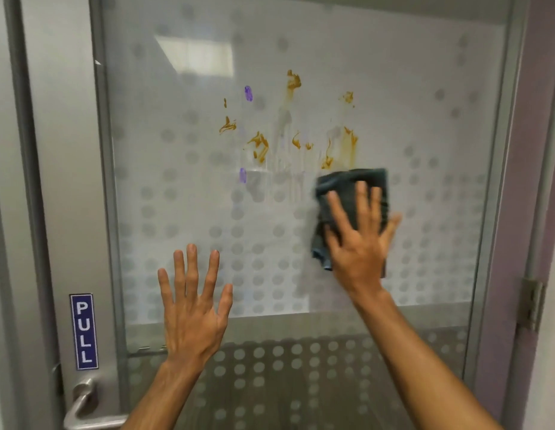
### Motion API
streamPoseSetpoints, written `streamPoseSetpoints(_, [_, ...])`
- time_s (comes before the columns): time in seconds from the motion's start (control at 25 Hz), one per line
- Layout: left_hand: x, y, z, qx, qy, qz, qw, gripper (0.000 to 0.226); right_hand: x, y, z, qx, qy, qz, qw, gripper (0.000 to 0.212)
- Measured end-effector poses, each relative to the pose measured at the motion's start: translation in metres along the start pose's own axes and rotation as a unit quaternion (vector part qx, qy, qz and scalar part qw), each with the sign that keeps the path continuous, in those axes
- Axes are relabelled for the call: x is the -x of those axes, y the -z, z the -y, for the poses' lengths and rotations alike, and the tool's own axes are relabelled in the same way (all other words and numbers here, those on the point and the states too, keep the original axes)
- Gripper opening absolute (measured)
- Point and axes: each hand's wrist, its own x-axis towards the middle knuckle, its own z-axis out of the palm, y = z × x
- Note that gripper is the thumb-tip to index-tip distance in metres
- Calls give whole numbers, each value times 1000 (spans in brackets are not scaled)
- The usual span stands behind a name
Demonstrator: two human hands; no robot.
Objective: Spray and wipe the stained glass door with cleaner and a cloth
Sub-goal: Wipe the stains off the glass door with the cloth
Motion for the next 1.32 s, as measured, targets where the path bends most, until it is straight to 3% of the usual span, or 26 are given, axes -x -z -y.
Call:
streamPoseSetpoints(0.16, [0, 7, -9, 9, 11, -7, 1000, 75, 7, 11, -35, -36, -247, -27, 968, 54])
streamPoseSetpoints(0.28, [-15, 20, -9, 26, -2, -22, 999, 77, 4, 13, -22, -103, -318, -67, 940, 48])
streamPoseSetpoints(0.48, [-94, 55, 12, 37, -4, -57, 998, 74, -13, 10, 44, -189, -189, -114, 957, 47])
streamPoseSetpoints(0.64, [-157, 75, 31, 31, -3, -65, 997, 67, -25, -14, 139, -140, 50, -26, 989, 54])
streamPoseSetpoints(0.72, [-176, 81, 40, 25, -15, -56, 998, 63, -32, -24, 167, -84, 111, 10, 990, 60])
streamPoseSetpoints(0.88, [-200, 85, 53, 15, -28, -42, 999, 62, -60, -28, 171, -51, 114, 41, 991, 65])
streamPoseSetpoints(1.12, [-215, 91, 57, 5, -35, -29, 999, 66, -181, -21, 181, -5, 177, -4, 984, 64])
streamPoseSetpoints(1.2, [-226, 95, 55, -7, -48, -28, 998, 68, -221, -17, 176, 8, 153, -16, 988, 62])
streamPoseSetpoints(1.32, [-240, 97, 51, -16, -59, -32, 998, 68, -249, -15, 169, 13, 42, -17, 999, 60])
